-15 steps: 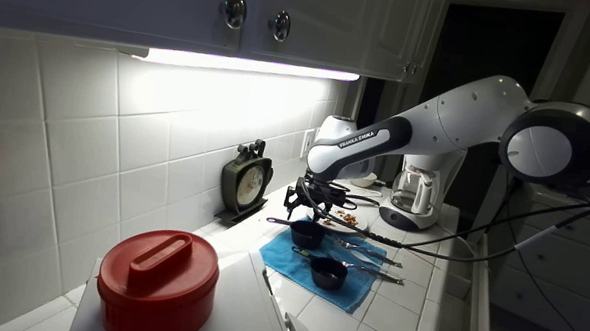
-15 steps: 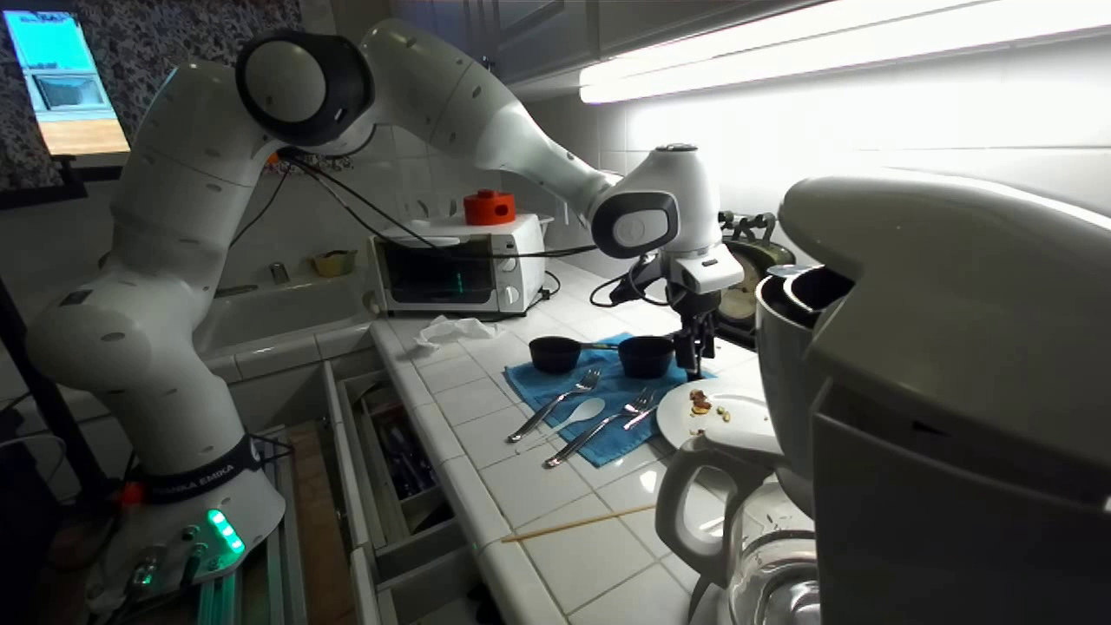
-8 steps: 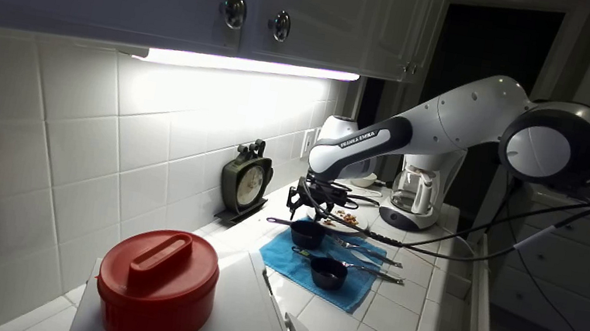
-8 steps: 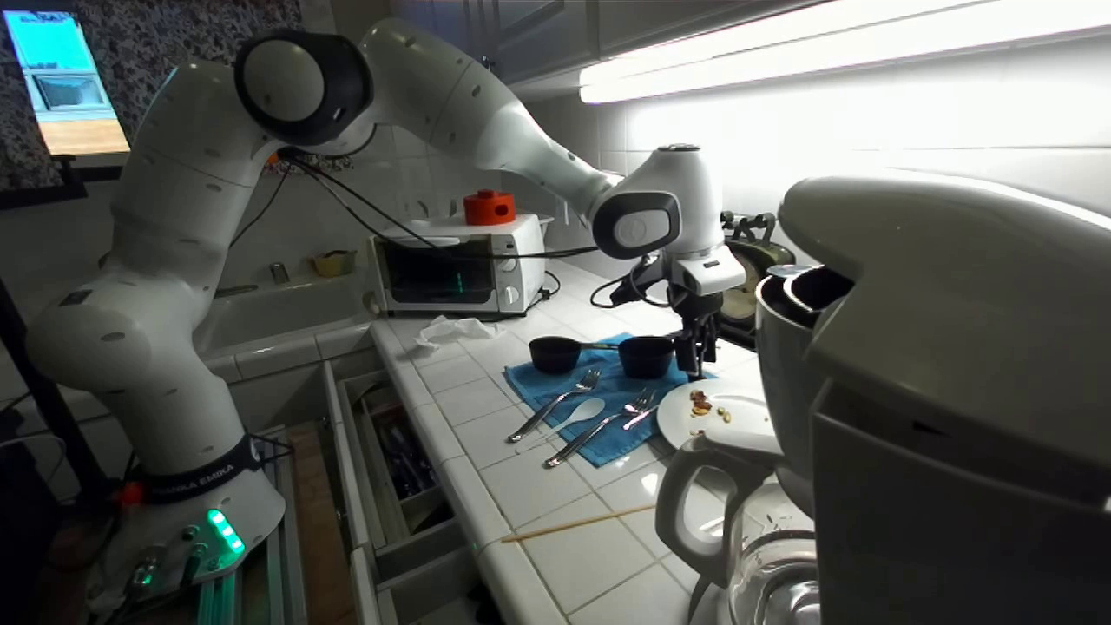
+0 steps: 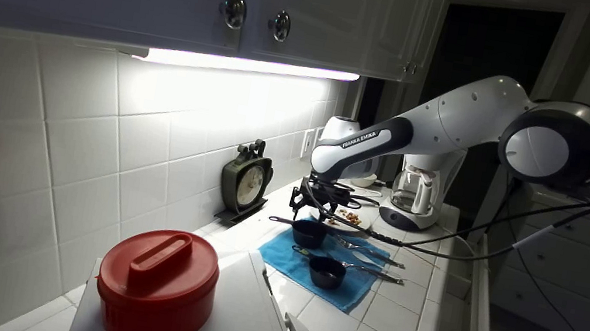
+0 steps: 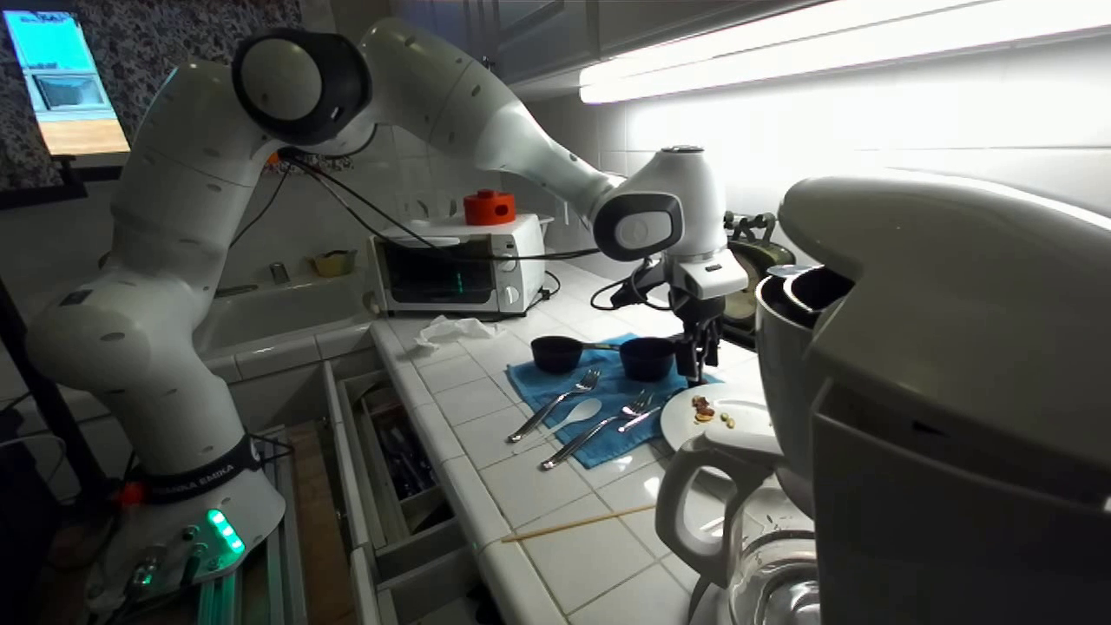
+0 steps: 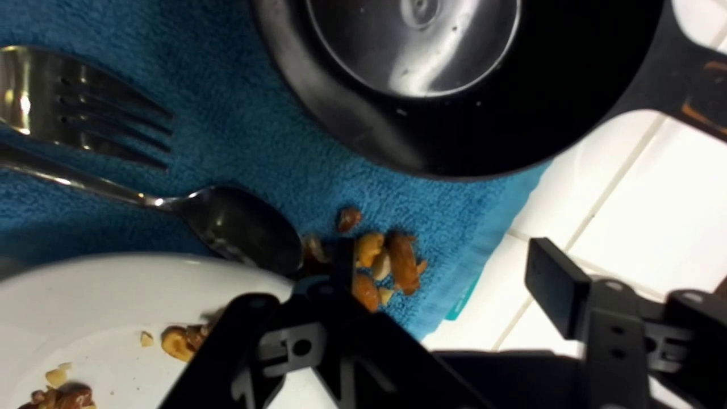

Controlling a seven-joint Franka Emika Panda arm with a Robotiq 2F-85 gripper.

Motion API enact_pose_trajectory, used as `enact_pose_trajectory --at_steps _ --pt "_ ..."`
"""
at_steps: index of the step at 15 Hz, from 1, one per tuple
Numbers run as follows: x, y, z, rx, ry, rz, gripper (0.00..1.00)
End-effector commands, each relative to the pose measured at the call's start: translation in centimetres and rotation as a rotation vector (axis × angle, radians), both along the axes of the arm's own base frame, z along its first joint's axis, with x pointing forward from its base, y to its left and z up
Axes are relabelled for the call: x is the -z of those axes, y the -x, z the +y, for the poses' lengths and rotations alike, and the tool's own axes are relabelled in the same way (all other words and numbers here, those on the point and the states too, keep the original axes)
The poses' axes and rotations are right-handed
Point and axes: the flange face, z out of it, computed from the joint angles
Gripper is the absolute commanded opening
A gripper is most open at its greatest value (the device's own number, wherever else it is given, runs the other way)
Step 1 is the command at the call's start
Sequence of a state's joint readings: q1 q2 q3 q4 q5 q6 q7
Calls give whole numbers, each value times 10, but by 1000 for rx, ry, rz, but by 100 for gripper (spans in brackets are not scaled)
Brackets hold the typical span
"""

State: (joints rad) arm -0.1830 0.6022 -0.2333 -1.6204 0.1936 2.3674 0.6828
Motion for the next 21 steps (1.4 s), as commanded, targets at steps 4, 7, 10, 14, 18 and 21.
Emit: enact_pose_trajectory --at_steps 4,7,10,14,18,21 --pt "-1 7 -10 29 3 16 72" --pt "-1 9 -13 33 4 19 46" --pt "0 10 -15 39 8 21 31" --pt "0 10 -16 39 7 24 15" --pt "-2 10 -15 38 6 23 7" --pt "-4 10 -14 36 5 19 8"
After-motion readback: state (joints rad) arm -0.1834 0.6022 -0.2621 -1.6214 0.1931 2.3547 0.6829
